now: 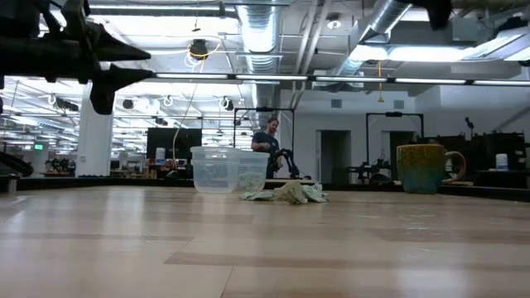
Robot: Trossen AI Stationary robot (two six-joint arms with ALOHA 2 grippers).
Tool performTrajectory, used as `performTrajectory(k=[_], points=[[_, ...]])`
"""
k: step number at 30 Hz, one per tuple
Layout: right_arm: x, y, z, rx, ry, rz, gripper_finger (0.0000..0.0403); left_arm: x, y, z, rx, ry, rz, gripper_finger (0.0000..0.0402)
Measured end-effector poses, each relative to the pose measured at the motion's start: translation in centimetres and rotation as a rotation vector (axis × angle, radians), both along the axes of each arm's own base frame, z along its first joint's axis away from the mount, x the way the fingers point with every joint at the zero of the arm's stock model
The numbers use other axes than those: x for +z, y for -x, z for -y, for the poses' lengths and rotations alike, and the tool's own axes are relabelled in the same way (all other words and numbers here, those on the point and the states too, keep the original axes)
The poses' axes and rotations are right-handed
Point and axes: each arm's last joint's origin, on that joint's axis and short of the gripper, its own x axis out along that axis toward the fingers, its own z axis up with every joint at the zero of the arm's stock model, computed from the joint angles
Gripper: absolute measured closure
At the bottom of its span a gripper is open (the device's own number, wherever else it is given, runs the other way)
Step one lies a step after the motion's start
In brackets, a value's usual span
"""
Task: Pick and place items into bin
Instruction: Put the stevia packet into the bottom bin
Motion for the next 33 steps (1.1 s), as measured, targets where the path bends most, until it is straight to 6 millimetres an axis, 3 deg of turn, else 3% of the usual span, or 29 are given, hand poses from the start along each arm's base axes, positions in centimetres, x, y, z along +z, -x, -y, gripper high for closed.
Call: performTrajectory(k=[6,10,13,21,24,28,33], points=[[-6.0,3.4,-0.1,0.17,0.064,0.17,0.0264,0.2,0.1,-0.1,0.031,0.029,0.029,0.0258],[-8.1,5.5,0.2,0.132,0.062,0.22,0.0266,0.2,0.2,-0.3,0.118,0.052,0.036,0.0258],[-9.3,5.3,0.3,0.101,0.068,0.121,0.0265,0.2,0.2,-0.5,0.167,0.062,0.042,0.0258],[-10.1,4.7,0.3,0.099,0.063,0.013,0.0262,0.3,0.3,-0.7,0.258,0.088,0.054,0.0258],[-10.9,4.7,0.1,0.179,0.061,-0.047,0.0264,0.3,0.3,-0.7,0.26,0.089,0.053,0.0258],[-10.5,4.8,-0.2,0.282,0.071,0.011,0.0266,0.3,0.3,-0.7,0.249,0.114,0.065,0.0258],[-11.5,4.5,-0.3,0.28,0.07,0.027,0.0264,0.3,0.3,-0.7,0.24,0.168,0.09,0.0258]])
